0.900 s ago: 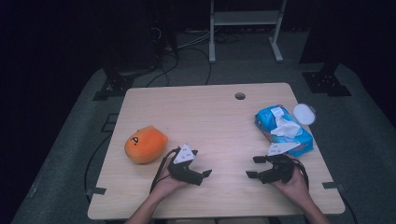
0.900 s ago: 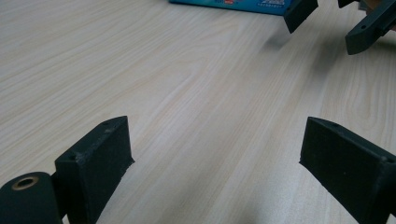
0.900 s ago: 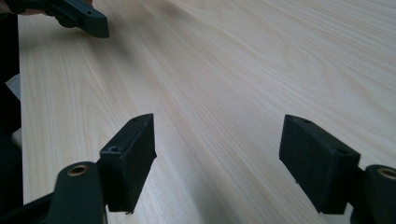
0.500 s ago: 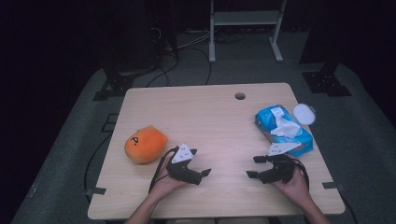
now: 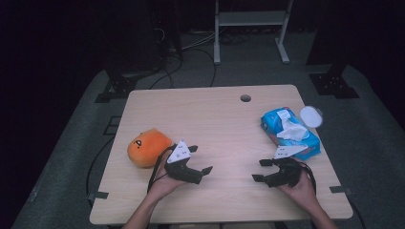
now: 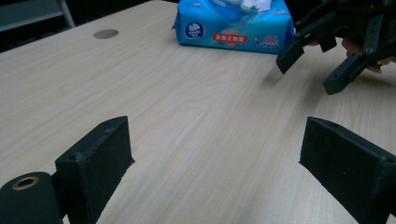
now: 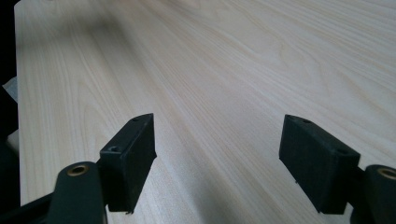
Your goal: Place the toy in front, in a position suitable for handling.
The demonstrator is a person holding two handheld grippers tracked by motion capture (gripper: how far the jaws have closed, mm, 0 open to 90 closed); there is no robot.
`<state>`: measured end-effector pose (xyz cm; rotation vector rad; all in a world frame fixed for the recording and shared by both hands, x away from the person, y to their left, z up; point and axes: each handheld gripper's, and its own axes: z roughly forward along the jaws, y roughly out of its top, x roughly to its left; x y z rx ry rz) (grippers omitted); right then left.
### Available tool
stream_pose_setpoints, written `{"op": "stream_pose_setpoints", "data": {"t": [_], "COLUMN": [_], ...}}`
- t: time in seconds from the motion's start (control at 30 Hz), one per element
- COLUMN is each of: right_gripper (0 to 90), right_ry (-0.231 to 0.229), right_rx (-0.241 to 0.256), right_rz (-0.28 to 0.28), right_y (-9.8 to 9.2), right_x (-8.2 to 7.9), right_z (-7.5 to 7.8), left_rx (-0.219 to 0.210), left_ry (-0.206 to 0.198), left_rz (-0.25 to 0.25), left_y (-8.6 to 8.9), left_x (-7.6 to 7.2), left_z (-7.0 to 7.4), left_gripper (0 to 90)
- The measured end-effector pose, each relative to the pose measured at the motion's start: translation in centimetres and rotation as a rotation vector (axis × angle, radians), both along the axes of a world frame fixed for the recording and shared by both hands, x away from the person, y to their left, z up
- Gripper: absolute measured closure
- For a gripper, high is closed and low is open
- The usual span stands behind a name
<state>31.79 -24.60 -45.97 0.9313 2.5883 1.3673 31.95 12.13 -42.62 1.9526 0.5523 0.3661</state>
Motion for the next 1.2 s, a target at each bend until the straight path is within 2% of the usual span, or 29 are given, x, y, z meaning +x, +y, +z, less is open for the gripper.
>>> {"op": "stream_pose_setpoints", "data": {"t": [0.2,0.5,0.83,1.2], "right_gripper": [25.8,25.8,25.8,25.8], "right_ry": [0.000,0.005,0.006,0.003], "right_rx": [0.007,0.006,0.007,0.007], "right_rz": [-0.006,-0.008,-0.009,-0.012], "right_y": [-0.2,-0.2,-0.2,-0.3], "right_x": [0.0,0.1,0.1,0.1], "right_z": [0.0,-0.1,0.0,0.0], "left_rx": [-0.008,-0.049,-0.063,-0.072], "left_ry": [-0.028,-0.055,-0.076,-0.085], "left_rz": [0.027,0.087,0.137,0.204], "left_y": [1.0,3.4,5.4,8.0], "left_x": [0.3,0.6,0.8,1.1], "left_z": [1.3,3.1,4.5,5.3], "left_gripper": [8.4,8.4,8.4,8.4]}}
